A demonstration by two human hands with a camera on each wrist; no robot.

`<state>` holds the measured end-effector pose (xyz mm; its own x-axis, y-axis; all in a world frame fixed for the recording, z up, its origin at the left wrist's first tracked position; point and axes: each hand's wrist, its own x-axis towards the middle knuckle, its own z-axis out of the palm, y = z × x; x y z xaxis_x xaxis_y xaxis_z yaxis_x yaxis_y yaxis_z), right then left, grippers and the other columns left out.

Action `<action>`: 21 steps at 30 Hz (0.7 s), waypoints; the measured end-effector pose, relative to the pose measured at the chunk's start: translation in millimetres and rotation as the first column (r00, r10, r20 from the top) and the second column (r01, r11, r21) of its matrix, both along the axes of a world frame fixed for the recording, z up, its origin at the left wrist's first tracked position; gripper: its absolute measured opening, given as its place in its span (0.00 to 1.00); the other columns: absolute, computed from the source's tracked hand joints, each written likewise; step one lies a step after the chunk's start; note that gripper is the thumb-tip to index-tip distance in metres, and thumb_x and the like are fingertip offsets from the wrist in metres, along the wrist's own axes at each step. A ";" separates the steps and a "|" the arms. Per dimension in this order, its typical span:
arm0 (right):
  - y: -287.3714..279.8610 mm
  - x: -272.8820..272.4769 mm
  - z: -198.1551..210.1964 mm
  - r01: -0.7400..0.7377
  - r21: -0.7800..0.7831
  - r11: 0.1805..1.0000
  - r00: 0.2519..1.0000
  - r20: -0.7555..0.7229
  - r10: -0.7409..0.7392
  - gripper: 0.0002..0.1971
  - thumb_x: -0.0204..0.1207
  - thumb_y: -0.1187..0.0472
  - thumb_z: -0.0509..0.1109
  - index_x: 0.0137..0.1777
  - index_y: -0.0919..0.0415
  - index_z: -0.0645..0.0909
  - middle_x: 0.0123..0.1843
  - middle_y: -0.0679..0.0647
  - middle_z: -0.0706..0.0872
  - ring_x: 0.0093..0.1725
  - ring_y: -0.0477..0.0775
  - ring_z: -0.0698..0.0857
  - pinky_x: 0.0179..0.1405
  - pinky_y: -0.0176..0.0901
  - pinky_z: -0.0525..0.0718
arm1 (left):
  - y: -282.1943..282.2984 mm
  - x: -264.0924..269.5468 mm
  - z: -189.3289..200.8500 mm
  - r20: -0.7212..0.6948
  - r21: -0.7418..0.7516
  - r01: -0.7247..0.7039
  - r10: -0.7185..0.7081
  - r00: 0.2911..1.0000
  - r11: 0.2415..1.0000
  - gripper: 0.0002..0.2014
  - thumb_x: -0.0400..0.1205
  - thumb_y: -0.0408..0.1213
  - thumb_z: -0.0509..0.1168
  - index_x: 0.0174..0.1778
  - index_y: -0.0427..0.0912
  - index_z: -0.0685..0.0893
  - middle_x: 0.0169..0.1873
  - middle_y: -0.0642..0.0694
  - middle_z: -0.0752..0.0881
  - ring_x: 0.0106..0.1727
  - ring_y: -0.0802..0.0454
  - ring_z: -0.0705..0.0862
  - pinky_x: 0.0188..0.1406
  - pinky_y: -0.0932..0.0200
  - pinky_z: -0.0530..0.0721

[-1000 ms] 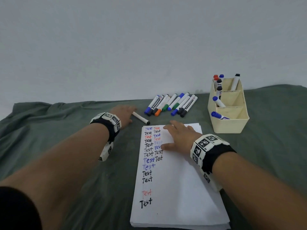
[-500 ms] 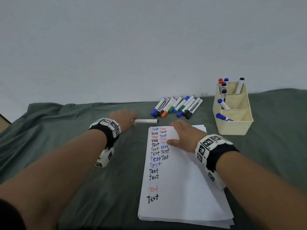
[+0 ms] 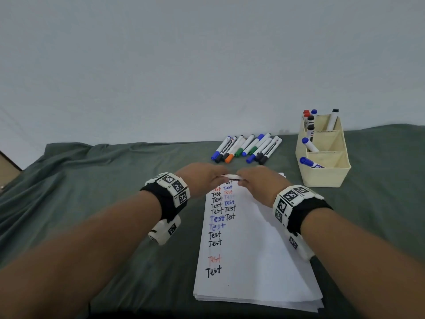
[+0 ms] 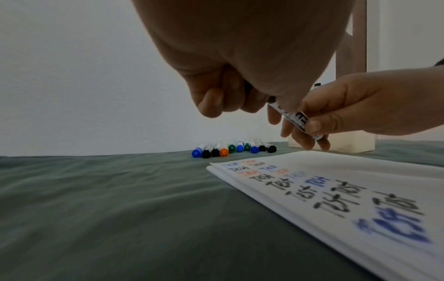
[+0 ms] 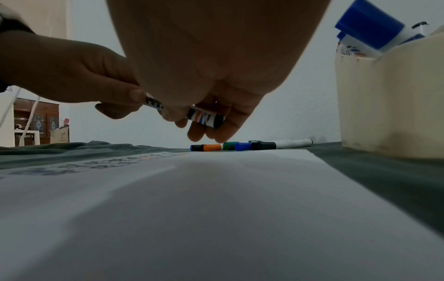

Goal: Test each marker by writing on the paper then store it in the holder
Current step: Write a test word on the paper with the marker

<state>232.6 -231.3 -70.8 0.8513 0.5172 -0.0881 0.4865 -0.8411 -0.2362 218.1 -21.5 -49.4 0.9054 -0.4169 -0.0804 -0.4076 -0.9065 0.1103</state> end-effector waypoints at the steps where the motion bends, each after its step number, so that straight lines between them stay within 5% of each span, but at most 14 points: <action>1: -0.4 0.4 0.4 -0.001 0.006 1.000 1.000 -0.014 0.001 0.07 0.90 0.51 0.58 0.57 0.51 0.76 0.47 0.50 0.80 0.49 0.53 0.77 0.45 0.46 0.72 | 1.2 -0.7 -2.3 0.002 -0.015 -0.014 0.014 1.000 1.000 0.18 0.87 0.57 0.53 0.69 0.60 0.78 0.49 0.53 0.87 0.48 0.52 0.84 0.50 0.51 0.82; 5: 1.3 -0.2 -0.5 -0.015 0.072 0.997 1.000 -0.006 0.016 0.08 0.88 0.51 0.63 0.60 0.52 0.79 0.48 0.49 0.83 0.49 0.52 0.79 0.47 0.47 0.77 | 11.1 2.9 -6.5 0.027 -0.036 -0.151 0.152 0.988 0.988 0.14 0.84 0.58 0.61 0.63 0.64 0.81 0.34 0.61 0.80 0.39 0.57 0.81 0.33 0.61 0.70; 10: -5.7 -0.3 -0.3 0.058 0.109 0.992 0.998 -0.017 -0.057 0.08 0.88 0.51 0.64 0.59 0.53 0.80 0.49 0.50 0.83 0.47 0.51 0.80 0.47 0.47 0.79 | 38.1 -5.1 -26.9 -0.075 -0.142 -0.430 0.423 0.903 0.892 0.29 0.75 0.66 0.66 0.65 0.56 0.66 0.43 0.57 0.79 0.42 0.55 0.82 0.38 0.57 0.75; 15: -10.0 1.6 -2.1 0.076 0.090 0.993 0.997 0.010 -0.078 0.09 0.88 0.49 0.63 0.59 0.51 0.79 0.50 0.50 0.84 0.46 0.50 0.81 0.44 0.47 0.79 | 66.4 -15.6 -36.2 -0.043 -0.091 -0.461 0.459 0.888 0.883 0.12 0.82 0.31 0.58 0.60 0.40 0.67 0.51 0.35 0.85 0.45 0.38 0.83 0.49 0.46 0.81; 21: -8.0 3.3 -4.9 0.055 0.063 0.996 0.998 0.029 -0.057 0.11 0.88 0.48 0.61 0.61 0.52 0.78 0.50 0.49 0.83 0.47 0.50 0.81 0.45 0.46 0.79 | 95.3 -3.1 -23.3 0.012 0.098 -0.330 0.331 0.944 0.939 0.12 0.82 0.30 0.66 0.60 0.41 0.87 0.58 0.40 0.84 0.62 0.43 0.80 0.59 0.58 0.72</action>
<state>235.8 -239.3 -75.8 0.8811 0.4720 -0.0302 0.4467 -0.8516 -0.2742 215.0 73.8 -72.8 0.9903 -0.0840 -0.1103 -0.0828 -0.9964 0.0158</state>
